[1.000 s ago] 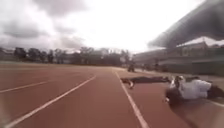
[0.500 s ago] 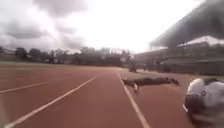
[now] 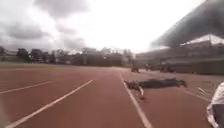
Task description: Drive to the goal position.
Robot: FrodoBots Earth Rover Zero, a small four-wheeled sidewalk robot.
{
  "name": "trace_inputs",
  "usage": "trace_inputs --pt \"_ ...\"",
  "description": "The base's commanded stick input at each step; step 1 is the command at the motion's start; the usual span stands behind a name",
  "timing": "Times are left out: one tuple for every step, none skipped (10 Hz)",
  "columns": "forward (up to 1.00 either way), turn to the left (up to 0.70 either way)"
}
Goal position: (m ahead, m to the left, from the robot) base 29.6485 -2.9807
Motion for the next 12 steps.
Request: trace_inputs --pt "0.85 0.0" --pt "0.85 0.0" --pt "0.85 0.0" --pt "0.85 0.0" --pt "0.85 0.0" --pt "0.85 0.0" --pt "0.85 0.0" --pt "0.85 0.0" --pt "0.85 0.0" --pt "0.85 0.0" --pt "0.85 0.0" --pt "0.85 0.0"
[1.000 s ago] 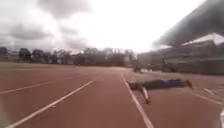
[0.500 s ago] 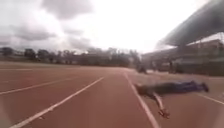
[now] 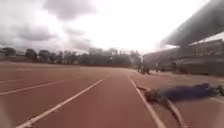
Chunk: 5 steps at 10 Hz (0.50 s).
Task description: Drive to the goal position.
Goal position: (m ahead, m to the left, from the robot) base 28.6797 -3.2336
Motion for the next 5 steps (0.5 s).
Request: trace_inputs --pt "0.85 0.0" --pt "0.85 0.0" --pt "0.85 0.0" --pt "0.85 0.0" --pt "0.85 0.0"
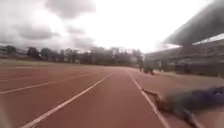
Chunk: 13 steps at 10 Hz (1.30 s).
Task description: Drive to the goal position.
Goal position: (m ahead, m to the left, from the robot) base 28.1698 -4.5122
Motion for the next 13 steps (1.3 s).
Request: trace_inputs --pt "0.85 0.0" --pt "0.85 0.0" --pt "0.85 0.0" --pt "0.85 0.0" --pt "0.85 0.0" --pt "0.85 0.0" --pt "0.85 0.0" --pt "0.85 0.0" --pt "0.85 0.0" --pt "0.85 0.0" --pt "0.85 0.0" --pt "0.85 0.0" --pt "0.85 0.0"
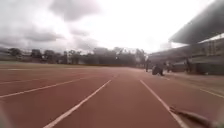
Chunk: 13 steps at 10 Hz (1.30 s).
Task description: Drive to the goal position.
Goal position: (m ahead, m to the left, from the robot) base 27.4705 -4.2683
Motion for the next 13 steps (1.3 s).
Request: trace_inputs --pt "0.85 0.0" --pt "0.85 0.0" --pt "0.85 -0.07" --pt "0.85 -0.22" --pt "0.85 -0.29" --pt "0.85 -0.34" --pt "0.85 -0.34" --pt "0.85 -0.34" --pt "0.85 -0.34" --pt "0.85 -0.34" --pt "0.85 -0.34" --pt "0.85 -0.34" --pt "0.85 -0.3"
